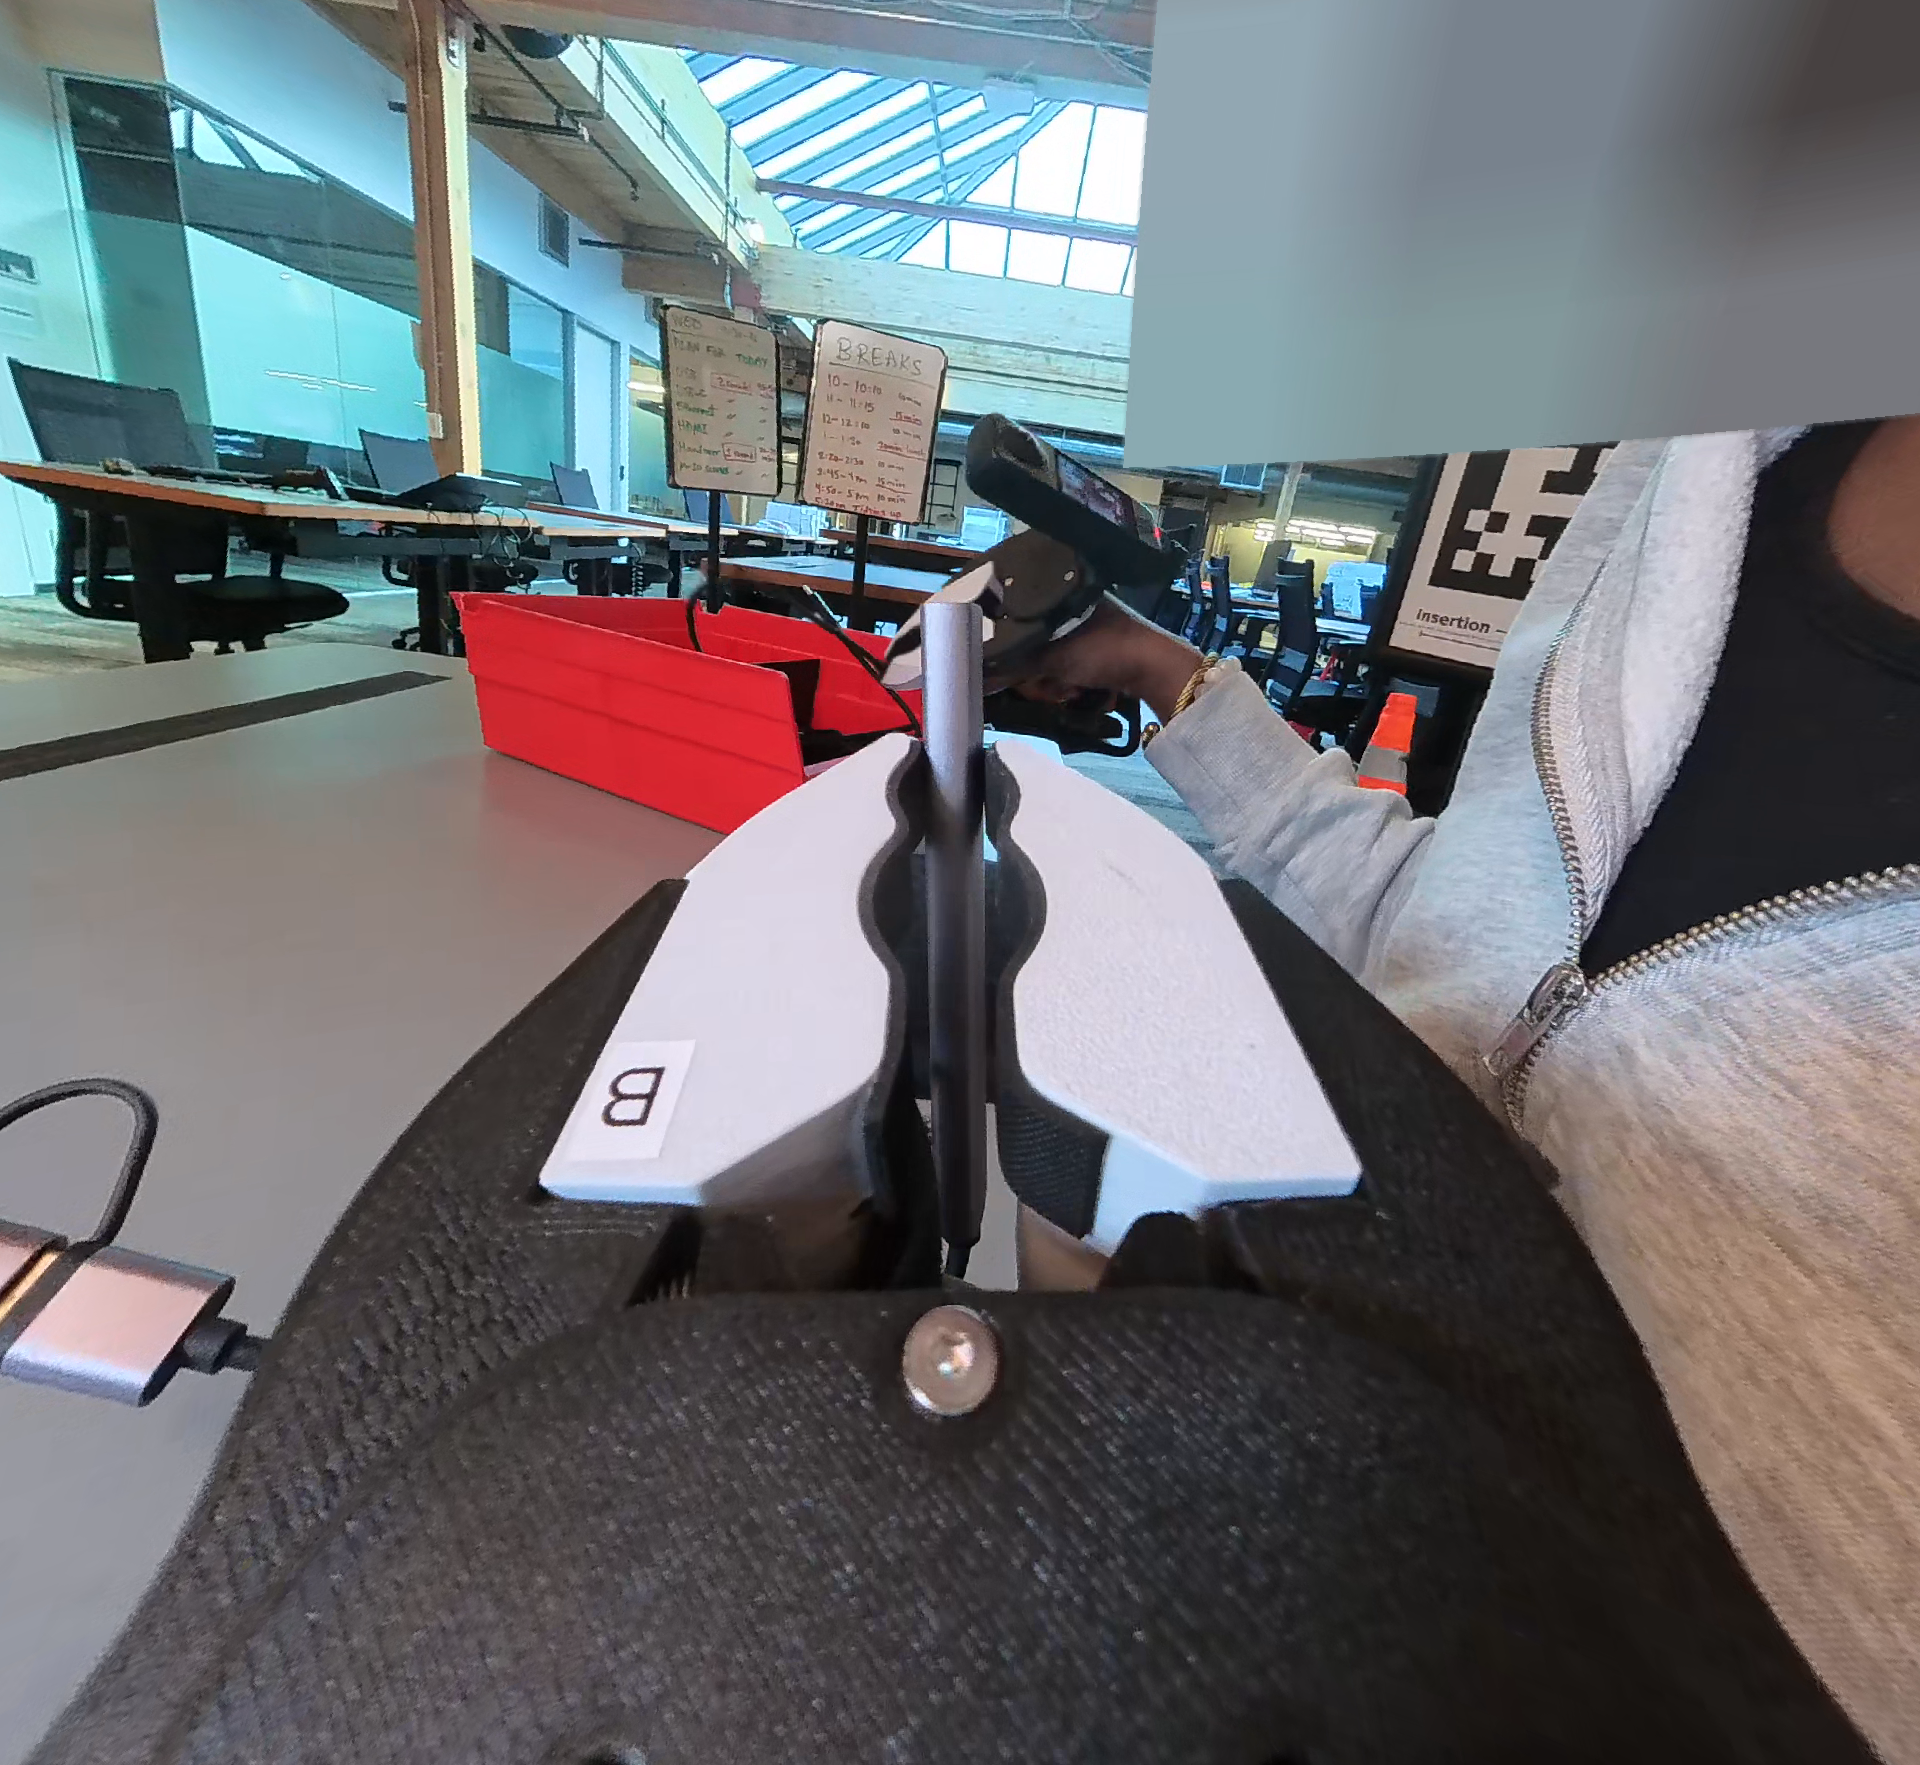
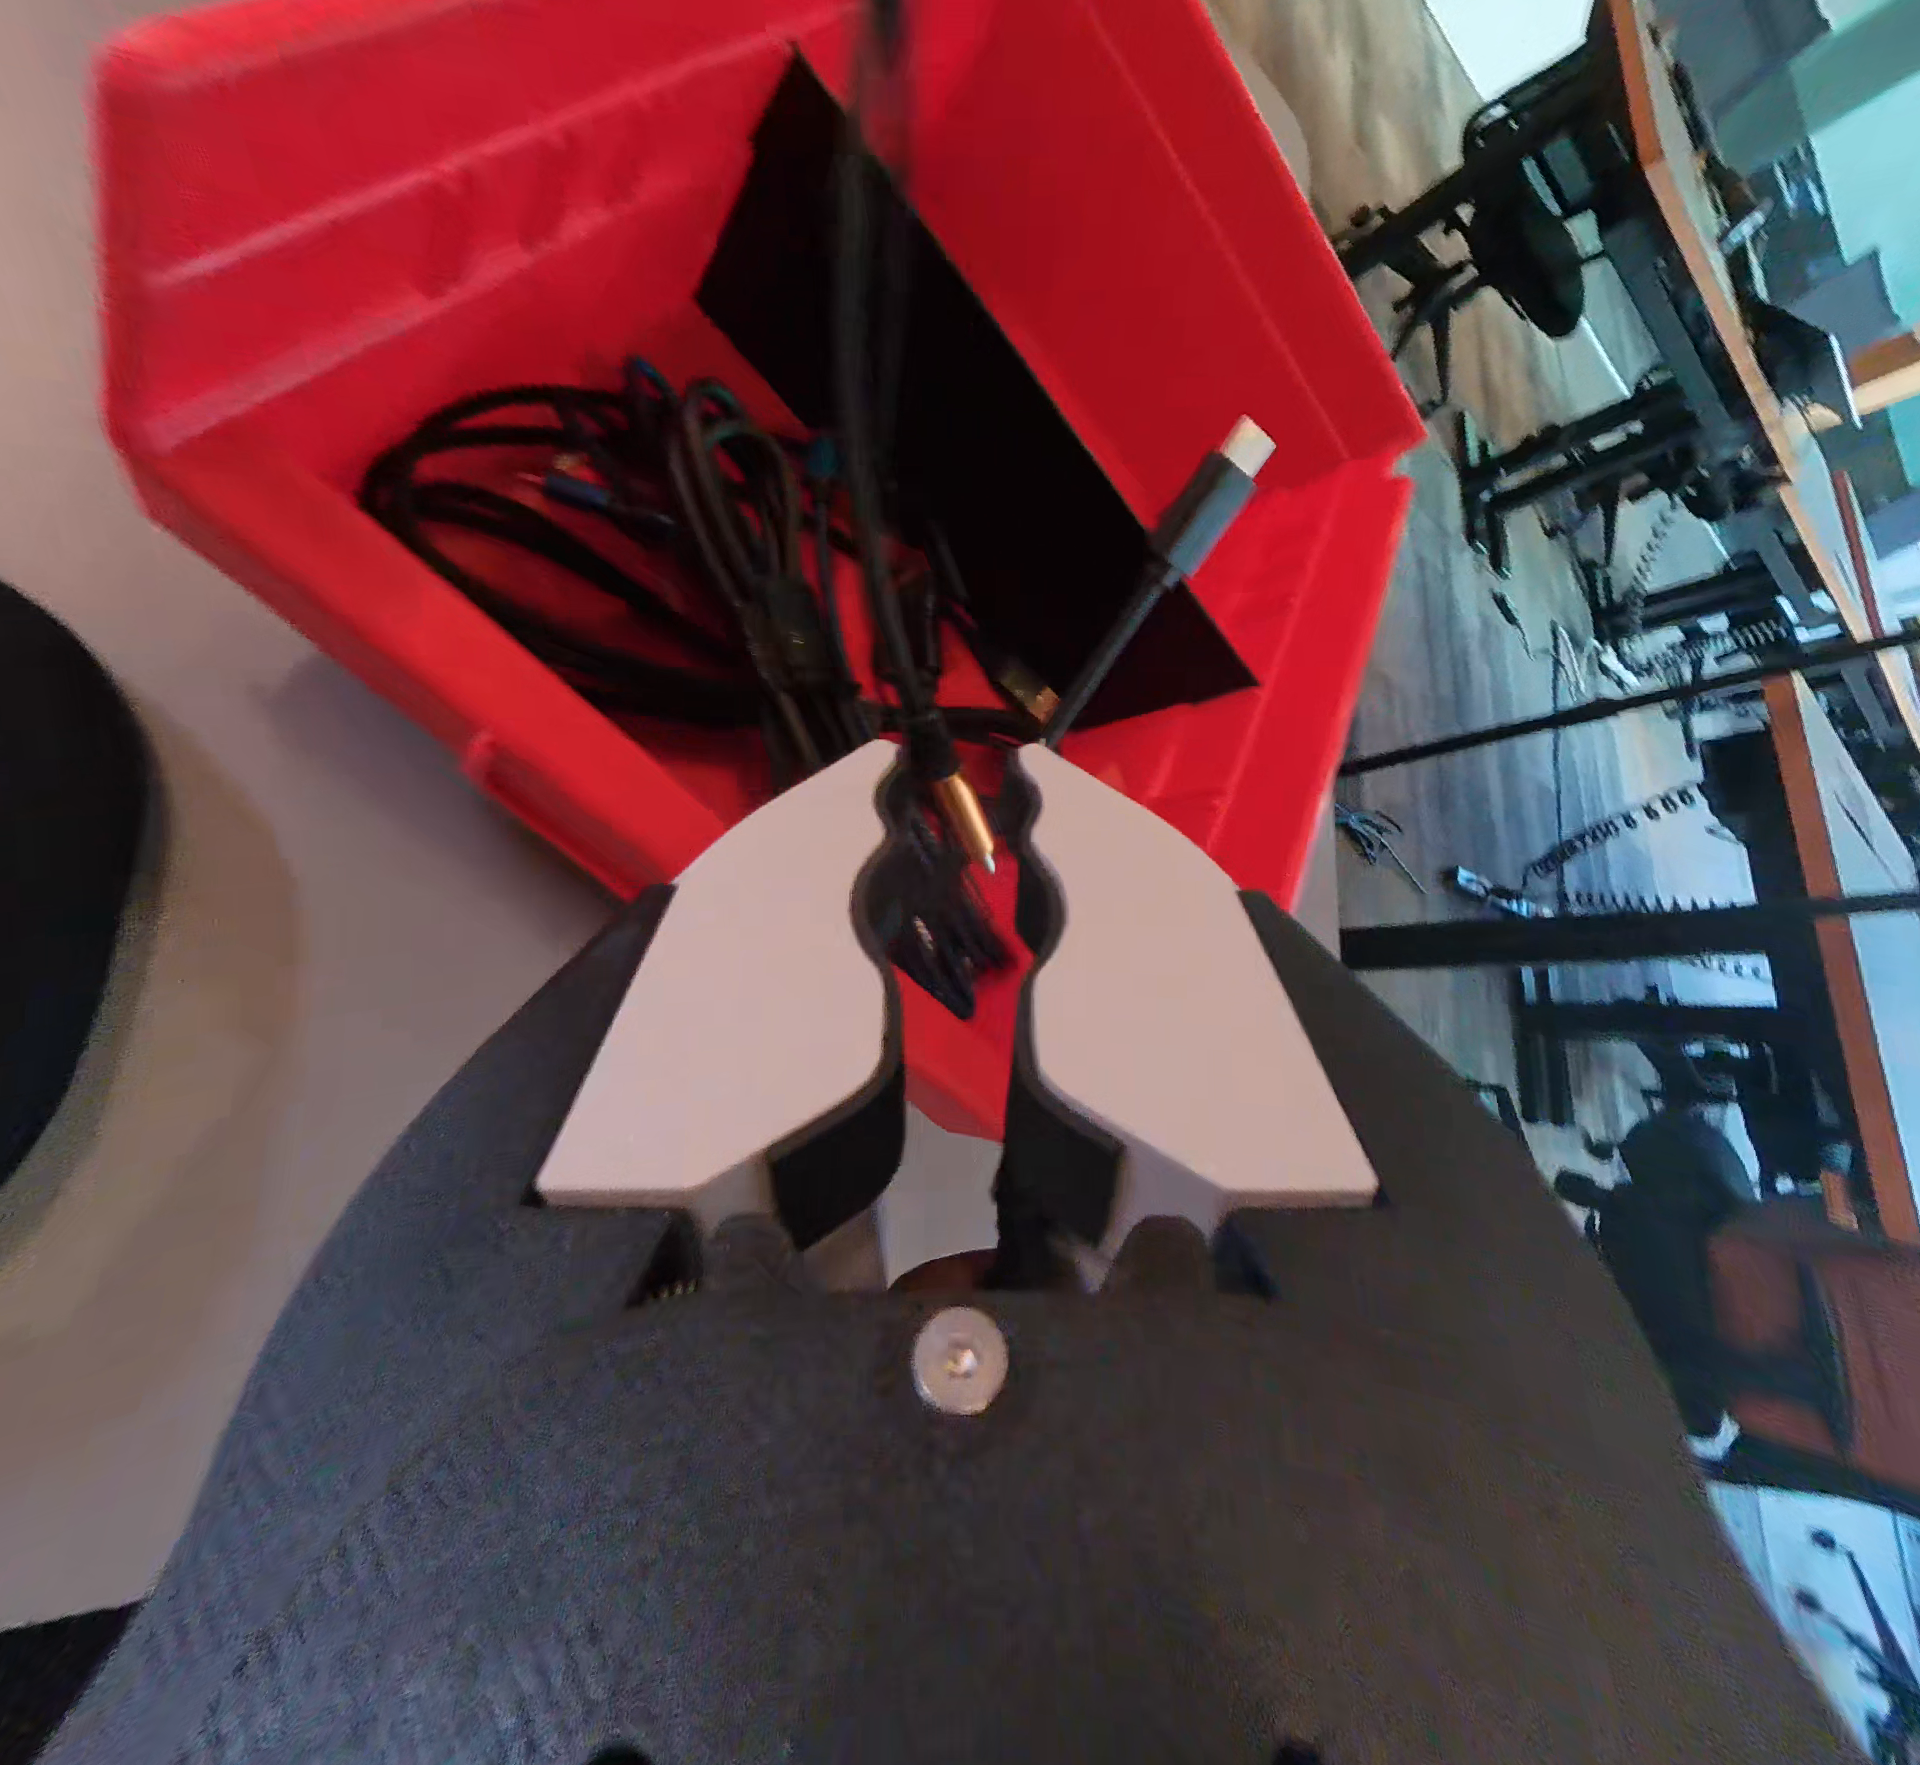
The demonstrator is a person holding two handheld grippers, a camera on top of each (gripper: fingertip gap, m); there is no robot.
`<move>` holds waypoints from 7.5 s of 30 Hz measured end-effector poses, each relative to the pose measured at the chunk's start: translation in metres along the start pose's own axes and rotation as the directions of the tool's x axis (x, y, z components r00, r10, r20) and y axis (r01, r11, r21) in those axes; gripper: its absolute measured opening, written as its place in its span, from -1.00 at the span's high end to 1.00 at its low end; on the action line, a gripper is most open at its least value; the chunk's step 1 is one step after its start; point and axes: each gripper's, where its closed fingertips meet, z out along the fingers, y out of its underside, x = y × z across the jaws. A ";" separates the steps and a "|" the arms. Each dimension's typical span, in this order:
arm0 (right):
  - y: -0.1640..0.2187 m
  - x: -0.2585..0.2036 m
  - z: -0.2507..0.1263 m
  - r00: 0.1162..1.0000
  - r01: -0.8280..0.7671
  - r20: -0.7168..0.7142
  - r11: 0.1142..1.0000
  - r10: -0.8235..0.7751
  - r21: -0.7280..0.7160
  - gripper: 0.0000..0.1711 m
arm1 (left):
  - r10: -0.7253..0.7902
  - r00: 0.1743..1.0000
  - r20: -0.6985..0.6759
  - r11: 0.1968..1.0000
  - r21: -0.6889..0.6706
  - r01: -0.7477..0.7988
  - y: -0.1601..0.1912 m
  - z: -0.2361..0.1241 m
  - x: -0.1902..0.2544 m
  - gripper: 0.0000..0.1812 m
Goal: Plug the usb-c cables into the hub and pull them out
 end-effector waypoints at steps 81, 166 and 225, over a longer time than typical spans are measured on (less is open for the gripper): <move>-0.212 -0.233 -0.214 0.376 -0.647 0.793 0.476 -0.480 0.595 0.90 | -0.024 0.985 0.171 0.914 0.402 -0.048 -0.057 -0.037 -0.021 0.72; -0.091 -0.110 0.022 0.947 -0.291 0.195 0.939 0.255 0.185 -0.14 | 0.057 0.883 0.466 0.848 0.443 -0.289 -0.072 -0.054 -0.048 -0.42; -0.389 -0.482 -0.072 0.753 -0.021 0.525 0.784 -0.395 0.621 0.52 | 0.137 0.330 0.934 0.951 -0.217 0.220 -0.069 -0.373 -0.009 0.17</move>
